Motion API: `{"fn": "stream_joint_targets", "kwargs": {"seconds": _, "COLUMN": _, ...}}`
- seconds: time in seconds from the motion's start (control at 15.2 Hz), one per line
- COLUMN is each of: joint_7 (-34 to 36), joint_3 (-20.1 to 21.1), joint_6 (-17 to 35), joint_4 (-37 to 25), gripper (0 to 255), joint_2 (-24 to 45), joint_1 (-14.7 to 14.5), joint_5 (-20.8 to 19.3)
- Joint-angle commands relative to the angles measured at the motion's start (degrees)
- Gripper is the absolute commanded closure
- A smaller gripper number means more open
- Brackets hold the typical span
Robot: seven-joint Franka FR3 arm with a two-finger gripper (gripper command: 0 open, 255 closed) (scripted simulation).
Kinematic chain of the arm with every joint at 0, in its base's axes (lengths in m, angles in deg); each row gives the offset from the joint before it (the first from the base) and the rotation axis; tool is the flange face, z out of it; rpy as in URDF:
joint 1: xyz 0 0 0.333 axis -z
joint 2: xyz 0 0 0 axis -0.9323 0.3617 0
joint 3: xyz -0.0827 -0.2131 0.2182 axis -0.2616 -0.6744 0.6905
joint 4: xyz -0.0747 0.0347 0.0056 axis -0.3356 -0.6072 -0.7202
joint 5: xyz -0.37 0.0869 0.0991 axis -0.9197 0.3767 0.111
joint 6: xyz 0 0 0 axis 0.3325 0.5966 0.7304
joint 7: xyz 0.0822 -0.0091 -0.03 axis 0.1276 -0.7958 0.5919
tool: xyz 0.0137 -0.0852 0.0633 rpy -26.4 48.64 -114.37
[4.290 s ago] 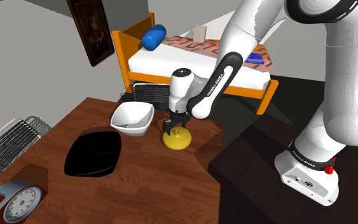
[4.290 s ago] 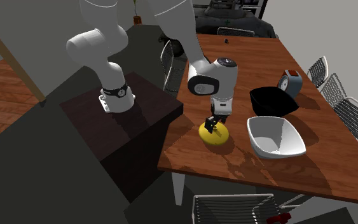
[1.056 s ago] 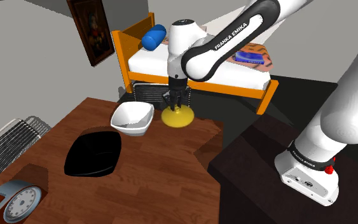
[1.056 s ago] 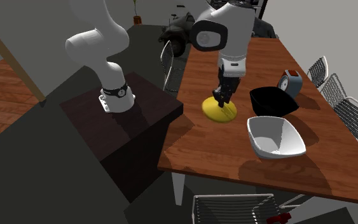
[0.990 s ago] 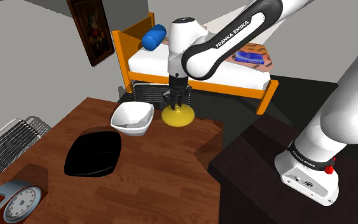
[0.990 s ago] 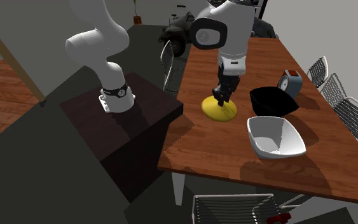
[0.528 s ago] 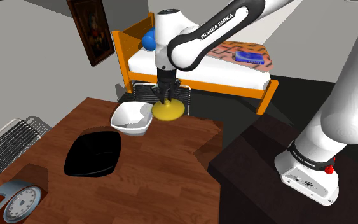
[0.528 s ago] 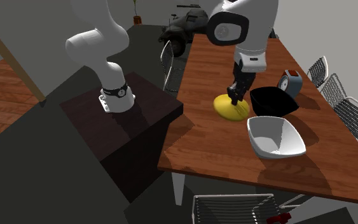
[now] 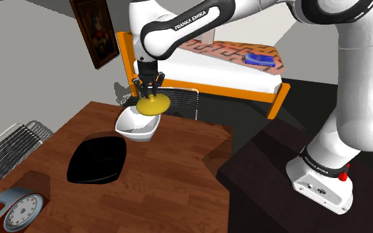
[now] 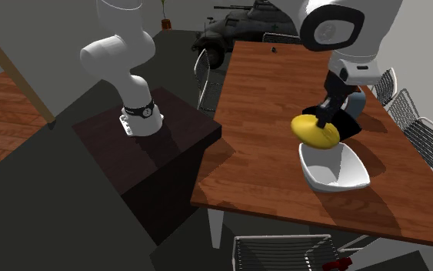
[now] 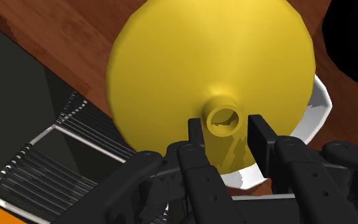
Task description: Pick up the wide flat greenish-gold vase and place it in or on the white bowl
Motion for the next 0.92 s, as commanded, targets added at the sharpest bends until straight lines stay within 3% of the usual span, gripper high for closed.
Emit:
{"fn": "stream_joint_targets", "kwargs": {"seconds": 0.0, "joint_7": 0.2, "joint_3": -0.6, "joint_6": -3.4, "joint_4": -8.2, "gripper": 255, "joint_2": 4.9, "joint_1": -1.7, "joint_5": -1.1}}
{"fn": "stream_joint_targets", "kwargs": {"seconds": 0.26, "joint_7": -0.5, "joint_3": -1.9, "joint_6": -12.9, "joint_4": -29.8, "gripper": 255, "joint_2": 16.9, "joint_1": -6.2, "joint_5": -2.9}}
{"fn": "stream_joint_targets", "kwargs": {"seconds": 0.4, "joint_7": -1.8, "joint_3": -3.0, "joint_6": -20.5, "joint_4": -47.2, "gripper": 255, "joint_2": 26.2, "joint_1": -9.8, "joint_5": -3.7}}
{"fn": "stream_joint_targets", "kwargs": {"seconds": 0.86, "joint_7": -1.2, "joint_3": -3.1, "joint_6": -14.9, "joint_4": -41.1, "gripper": 255, "joint_2": 25.9, "joint_1": -8.9, "joint_5": -3.9}}
